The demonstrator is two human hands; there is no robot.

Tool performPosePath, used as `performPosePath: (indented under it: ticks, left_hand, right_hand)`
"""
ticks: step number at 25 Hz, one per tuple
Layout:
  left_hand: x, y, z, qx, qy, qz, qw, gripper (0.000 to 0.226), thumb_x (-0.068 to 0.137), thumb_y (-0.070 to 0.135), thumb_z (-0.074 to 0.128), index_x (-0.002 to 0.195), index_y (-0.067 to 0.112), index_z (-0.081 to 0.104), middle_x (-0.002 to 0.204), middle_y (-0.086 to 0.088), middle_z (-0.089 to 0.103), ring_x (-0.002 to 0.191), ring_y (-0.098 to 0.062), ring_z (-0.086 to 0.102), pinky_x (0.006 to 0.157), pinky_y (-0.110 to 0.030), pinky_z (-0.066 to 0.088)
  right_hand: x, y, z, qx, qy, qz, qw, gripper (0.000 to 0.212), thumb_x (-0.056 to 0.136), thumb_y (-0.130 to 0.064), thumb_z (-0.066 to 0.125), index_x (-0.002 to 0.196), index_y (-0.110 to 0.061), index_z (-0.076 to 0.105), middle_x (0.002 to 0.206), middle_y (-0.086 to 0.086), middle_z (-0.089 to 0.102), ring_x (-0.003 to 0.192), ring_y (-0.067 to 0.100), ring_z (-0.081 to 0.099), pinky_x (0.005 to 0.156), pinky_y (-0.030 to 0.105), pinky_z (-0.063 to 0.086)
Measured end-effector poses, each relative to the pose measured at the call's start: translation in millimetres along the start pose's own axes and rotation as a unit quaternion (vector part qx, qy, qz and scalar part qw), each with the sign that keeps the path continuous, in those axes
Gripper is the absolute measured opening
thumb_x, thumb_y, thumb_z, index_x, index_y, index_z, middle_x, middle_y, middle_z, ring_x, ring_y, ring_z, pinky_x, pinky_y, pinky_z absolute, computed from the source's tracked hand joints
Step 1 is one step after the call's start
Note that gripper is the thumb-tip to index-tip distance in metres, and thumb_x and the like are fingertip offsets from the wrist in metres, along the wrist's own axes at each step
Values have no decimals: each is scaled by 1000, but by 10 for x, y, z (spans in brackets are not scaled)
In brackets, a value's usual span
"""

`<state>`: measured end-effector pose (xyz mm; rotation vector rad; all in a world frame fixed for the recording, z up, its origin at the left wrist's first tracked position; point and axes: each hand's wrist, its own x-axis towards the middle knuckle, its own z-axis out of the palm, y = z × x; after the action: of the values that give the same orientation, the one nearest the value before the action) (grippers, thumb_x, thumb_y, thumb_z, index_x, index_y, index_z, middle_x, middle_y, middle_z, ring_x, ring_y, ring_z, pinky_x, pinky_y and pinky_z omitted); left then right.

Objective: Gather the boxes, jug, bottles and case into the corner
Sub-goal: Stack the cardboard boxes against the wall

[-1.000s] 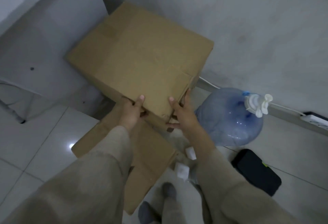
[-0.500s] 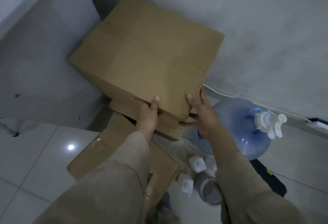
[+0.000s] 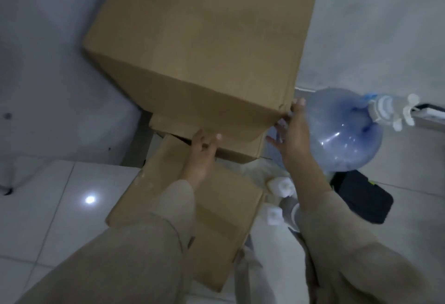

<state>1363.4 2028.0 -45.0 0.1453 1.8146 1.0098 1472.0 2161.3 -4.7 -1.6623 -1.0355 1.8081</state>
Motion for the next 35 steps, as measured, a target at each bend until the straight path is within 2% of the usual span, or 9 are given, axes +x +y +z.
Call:
performPosePath:
  ticks: [4, 9, 12, 15, 17, 22, 25, 30, 35]
  left_hand:
    - [106, -836, -536, 172, 44, 32, 984, 57, 93, 29, 48, 143, 9, 29, 148, -11, 35, 134, -28, 35, 102, -30, 29]
    - [317, -1582, -1024, 370, 98, 31, 923, 80, 87, 34, 58, 146, 6, 12, 156, -13, 12, 144, -29, 8, 117, -38, 10]
    - [404, -1828, -1204, 392, 131, -49, 909, 104, 74, 48, 69, 147, 8, 6, 157, -13, 9, 145, -30, 8, 116, -47, 12]
    - [461, -1948, -1255, 407, 142, -47, 901, 111, 66, 53, 74, 145, 9, 10, 152, -15, 17, 140, -34, 20, 114, -50, 19]
    - [481, -1925, -1277, 402, 157, -51, 900, 109, 65, 54, 74, 145, 10, 13, 151, -15, 19, 138, -34, 20, 114, -49, 19]
    - [374, -1792, -1363, 377, 154, -39, 913, 103, 63, 57, 74, 143, 14, 24, 149, -11, 25, 138, -33, 23, 114, -51, 18]
    - [-24, -1635, -1381, 334, 206, -15, 920, 90, 64, 55, 73, 135, 15, 34, 141, -12, 32, 132, -35, 29, 107, -51, 23]
    - [-966, -1115, -1359, 262, 254, -4, 931, 81, 70, 48, 70, 133, 16, 31, 140, -12, 28, 130, -35, 25, 103, -49, 24]
    - [-1997, -423, -1413, 194, 282, 44, 938, 84, 74, 47, 66, 142, 24, 23, 147, -13, 22, 133, -36, 21, 108, -49, 19]
  right_hand:
    - [-279, 1237, -217, -100, 125, 2, 987, 45, 97, -38, 38, 136, -15, 42, 141, 11, 45, 129, 28, 43, 109, 50, 34]
    - [-656, 2607, -454, -279, 174, 153, 932, 64, 91, -24, 53, 146, -17, 21, 150, 17, 28, 134, 38, 33, 111, 51, 28]
    - [-787, 2985, -489, -196, 128, 175, 956, 72, 91, -21, 53, 148, -12, 9, 151, 17, 27, 134, 36, 34, 108, 46, 33]
    - [-813, 3137, -473, -165, 101, 163, 967, 62, 88, -19, 57, 140, -6, 27, 132, 10, 47, 116, 28, 48, 91, 39, 43]
    - [-849, 3147, -424, -135, 117, 156, 971, 58, 87, -19, 58, 136, -7, 30, 121, 4, 47, 108, 23, 47, 86, 36, 42]
    - [-966, 3034, -415, -106, 165, 120, 973, 64, 85, -22, 52, 143, -15, 26, 138, 9, 44, 122, 31, 45, 102, 45, 40]
    - [-1177, 2753, -493, -127, 180, 74, 973, 63, 77, -31, 49, 137, -20, 35, 131, 10, 51, 110, 28, 50, 100, 47, 42]
    - [-1670, 1964, -656, -182, 172, 18, 968, 48, 80, -36, 48, 127, -29, 41, 125, 4, 53, 115, 33, 47, 100, 54, 38]
    - [-2264, 857, -964, -200, 101, -113, 968, 31, 89, -17, 48, 120, -21, 51, 106, 3, 55, 101, 23, 50, 87, 34, 39]
